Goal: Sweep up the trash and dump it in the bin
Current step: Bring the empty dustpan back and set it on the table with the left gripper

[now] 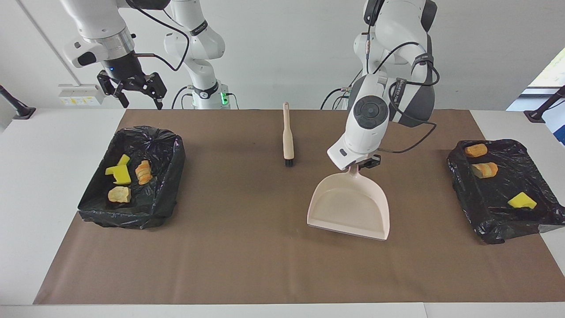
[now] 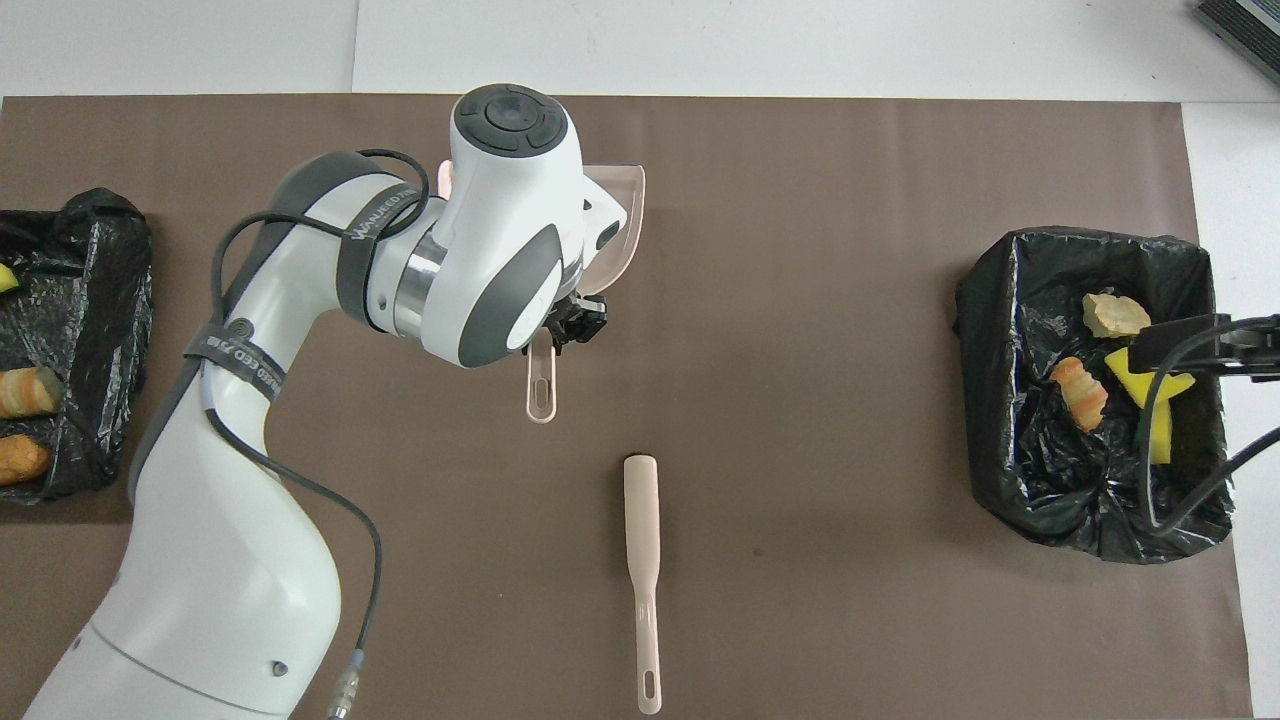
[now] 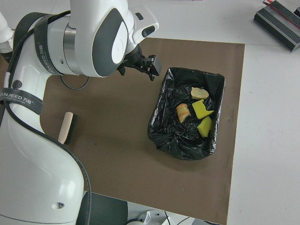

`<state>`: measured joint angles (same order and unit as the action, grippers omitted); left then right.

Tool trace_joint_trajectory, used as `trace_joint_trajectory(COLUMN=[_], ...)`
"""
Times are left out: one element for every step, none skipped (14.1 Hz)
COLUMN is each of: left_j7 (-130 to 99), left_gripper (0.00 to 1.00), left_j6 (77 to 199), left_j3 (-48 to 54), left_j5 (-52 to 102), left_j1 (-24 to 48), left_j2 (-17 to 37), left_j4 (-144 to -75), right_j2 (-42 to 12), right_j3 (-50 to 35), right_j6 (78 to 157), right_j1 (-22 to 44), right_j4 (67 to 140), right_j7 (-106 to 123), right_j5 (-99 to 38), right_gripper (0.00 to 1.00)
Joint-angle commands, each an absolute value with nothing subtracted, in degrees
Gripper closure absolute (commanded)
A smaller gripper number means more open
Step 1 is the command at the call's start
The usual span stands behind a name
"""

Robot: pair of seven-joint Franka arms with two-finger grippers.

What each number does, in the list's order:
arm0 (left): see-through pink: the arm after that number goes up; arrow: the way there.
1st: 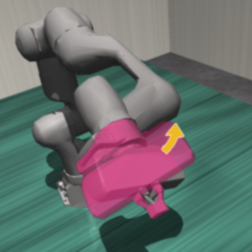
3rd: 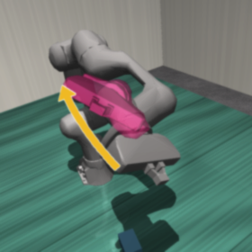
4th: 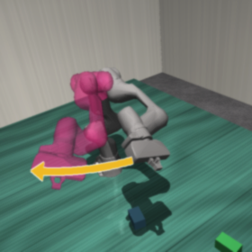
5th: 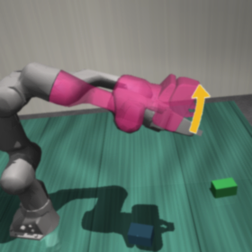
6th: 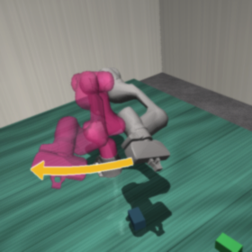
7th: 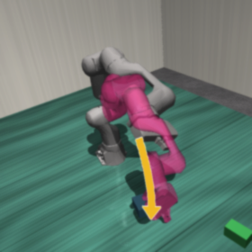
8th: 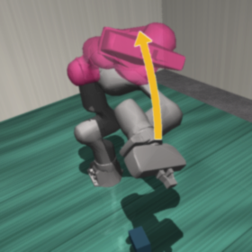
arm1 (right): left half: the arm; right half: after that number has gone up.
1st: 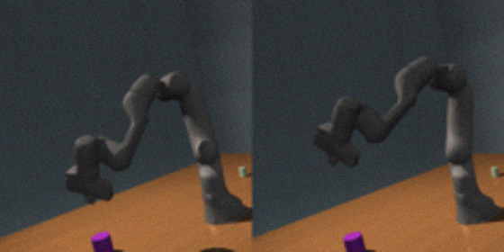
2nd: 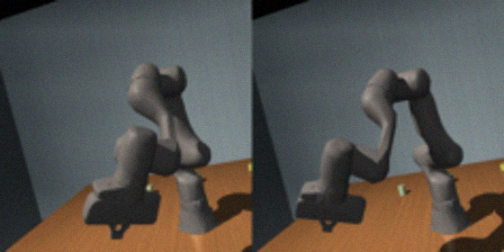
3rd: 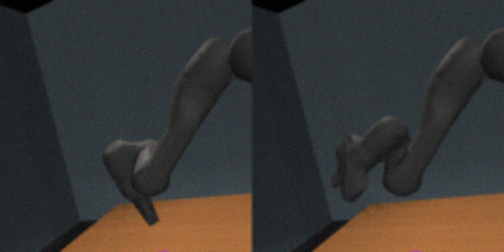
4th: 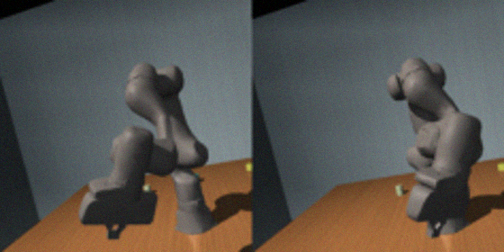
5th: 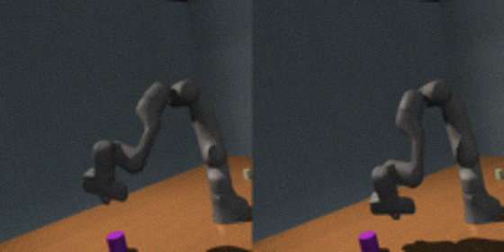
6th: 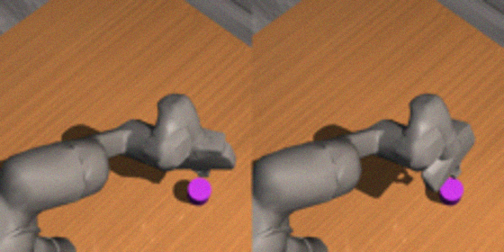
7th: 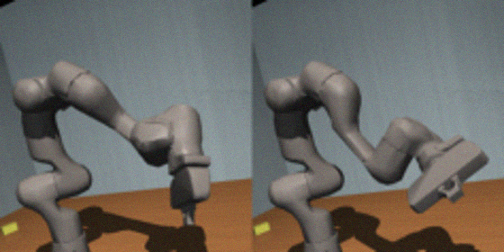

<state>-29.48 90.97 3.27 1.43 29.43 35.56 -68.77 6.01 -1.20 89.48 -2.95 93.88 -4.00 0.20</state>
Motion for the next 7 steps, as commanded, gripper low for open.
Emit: trace_joint_trajectory(left_j7=[-34.1, -34.1, -34.1, -33.8, -33.6, -33.4, -33.3], left_gripper=[1.00, 1.00, 1.00, 1.00, 1.00, 1.00, 1.00], left_j6=[92.1, 93.5, 94.0, 94.8, 95.3, 95.1, 95.7], left_j3=[2.0, 2.2, 2.9, 3.4, 4.3, 5.3, 5.3], left_j5=[2.4, 3.2, 4.6, 5.4, 5.7, 6.0, 6.2], left_j1=[33.0, 33.2, 33.2, 33.1, 33.1, 33.0, 33.2], left_j2=[45.1, 45.2, 45.2, 45.0, 44.9, 44.7, 44.6], left_j4=[-58.1, -58.0, -58.1, -58.2, -58.4, -59.0, -60.7], right_j2=[5.5, 5.5, 5.5, 5.4, 5.3, 5.2, 5.0], right_j3=[-0.3, 2.7, 6.8, 8.2, 8.5, 8.4, 8.5], right_j6=[88.1, 88.2, 88.4, 88.8, 88.9, 88.9, 88.7], right_j1=[-2.7, 0.8, 3.8, 5.3, 5.2, 4.8, 4.8], right_j4=[93.0, 93.0, 93.0, 93.1, 93.0, 93.0, 93.0], right_j7=[-2.6, -2.6, -2.5, -2.5, -2.4, -1.8, -1.0], right_j5=[0.8, 0.9, 0.9, 1.0, 1.0, 1.1, 0.8], right_gripper=[0.00, 0.00, 0.00, 0.00, 0.00, 0.00, 0.00])
